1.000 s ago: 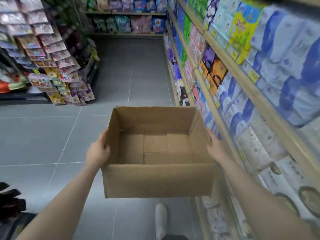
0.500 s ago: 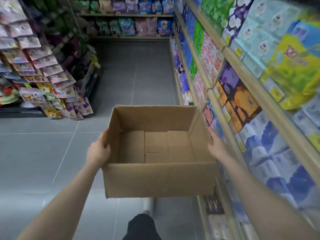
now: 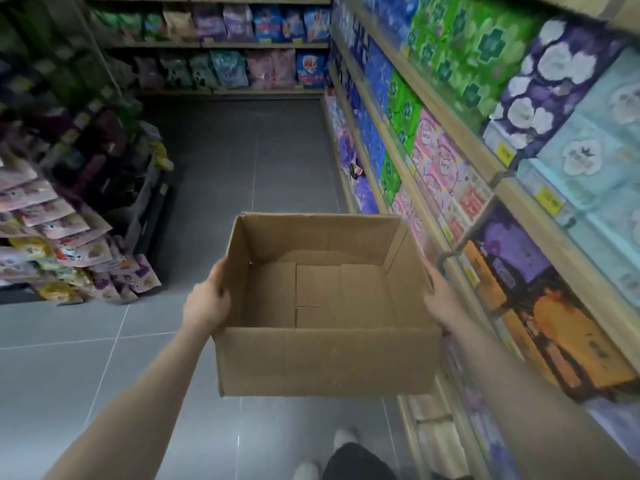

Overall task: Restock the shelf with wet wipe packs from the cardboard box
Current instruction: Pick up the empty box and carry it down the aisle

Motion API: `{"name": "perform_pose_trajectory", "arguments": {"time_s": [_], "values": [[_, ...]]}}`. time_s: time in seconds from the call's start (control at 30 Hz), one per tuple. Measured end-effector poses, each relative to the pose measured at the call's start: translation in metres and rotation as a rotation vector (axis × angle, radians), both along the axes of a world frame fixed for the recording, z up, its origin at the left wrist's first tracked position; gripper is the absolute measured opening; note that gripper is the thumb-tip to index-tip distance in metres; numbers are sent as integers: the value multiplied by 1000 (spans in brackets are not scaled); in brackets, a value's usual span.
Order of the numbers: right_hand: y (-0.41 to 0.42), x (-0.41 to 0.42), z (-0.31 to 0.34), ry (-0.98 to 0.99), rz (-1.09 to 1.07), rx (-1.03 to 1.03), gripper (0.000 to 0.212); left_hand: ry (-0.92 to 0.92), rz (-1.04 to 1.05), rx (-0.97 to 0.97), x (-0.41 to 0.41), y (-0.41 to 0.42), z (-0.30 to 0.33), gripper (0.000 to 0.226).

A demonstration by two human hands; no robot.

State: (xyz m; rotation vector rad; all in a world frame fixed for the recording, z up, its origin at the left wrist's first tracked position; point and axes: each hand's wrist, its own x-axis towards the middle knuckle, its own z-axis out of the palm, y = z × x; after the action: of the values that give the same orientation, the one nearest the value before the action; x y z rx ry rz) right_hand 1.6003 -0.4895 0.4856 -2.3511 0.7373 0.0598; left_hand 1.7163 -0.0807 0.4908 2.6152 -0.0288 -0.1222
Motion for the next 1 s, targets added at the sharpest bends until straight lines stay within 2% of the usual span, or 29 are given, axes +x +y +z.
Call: {"name": "perform_pose_trajectory", "arguments": {"time_s": [0.2,0.43,0.63,0.83,1.0], "values": [[-28,128,-1,14,38,-78,74,-13,24,2,119,-30,-6,69],[-74,296,-6,-23,62,6,74,22,54,-3,273,-80,-1,67],[-98,421,-6,-15,63,-45,78,33,104,-25,384,-102,4,72],[-99,550,-2,-7,131,-264,77,-31,26,132,512,-119,-3,70],[-98,677,-12,9,97,-285,75,-49,-19,131,649,-120,-12,72]]}}
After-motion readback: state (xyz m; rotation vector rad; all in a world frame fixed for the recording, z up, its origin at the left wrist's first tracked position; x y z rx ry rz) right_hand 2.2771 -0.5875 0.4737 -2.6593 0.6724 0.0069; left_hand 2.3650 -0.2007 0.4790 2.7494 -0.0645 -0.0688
